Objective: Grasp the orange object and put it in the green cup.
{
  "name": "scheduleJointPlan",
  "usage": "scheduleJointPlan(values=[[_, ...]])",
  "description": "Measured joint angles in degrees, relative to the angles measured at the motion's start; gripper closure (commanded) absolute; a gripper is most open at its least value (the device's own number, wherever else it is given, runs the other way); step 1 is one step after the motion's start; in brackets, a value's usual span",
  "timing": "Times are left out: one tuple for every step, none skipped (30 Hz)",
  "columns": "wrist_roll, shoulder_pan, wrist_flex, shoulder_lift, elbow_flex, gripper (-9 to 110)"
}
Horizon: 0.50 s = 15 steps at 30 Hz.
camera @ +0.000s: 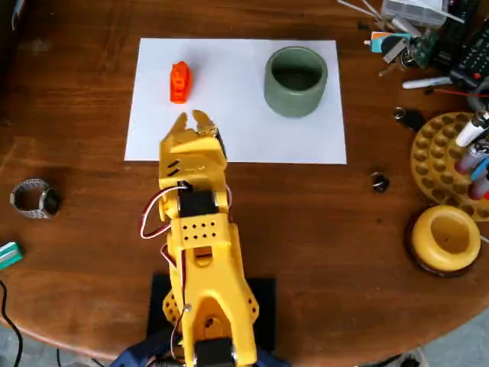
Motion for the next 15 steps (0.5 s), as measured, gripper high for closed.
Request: scheduleJointPlan(values=[[1.76,0.09,-4.75,-4.22,0.0,99],[2.55,-0.26,-9.84,-8.79,0.0,99],[2.64,-1.23,-15.21,-13.97,0.0,99],[2.81,-1.49,-20.3,-18.72,0.0,98],[3.52,-0.88,-24.7,-23.03,0.0,98],[3.69,-1.05,-26.37,-25.05,0.0,98],[3.69,-2.02,-27.77,-26.63,0.0,99],[3.6,-2.11,-29.36,-28.3,0.0,99],[3.6,-1.58,-31.38,-30.5,0.0,99],[3.78,-1.41,-34.01,-32.96,0.0,99],[3.78,-1.58,-37.09,-35.95,0.0,98],[3.6,-2.02,-40.78,-39.46,0.0,98],[3.25,-2.02,-45.09,-43.33,0.0,98],[3.08,-1.76,-49.22,-47.46,-0.09,98],[2.99,-1.58,-53.53,-51.59,-0.09,98]])
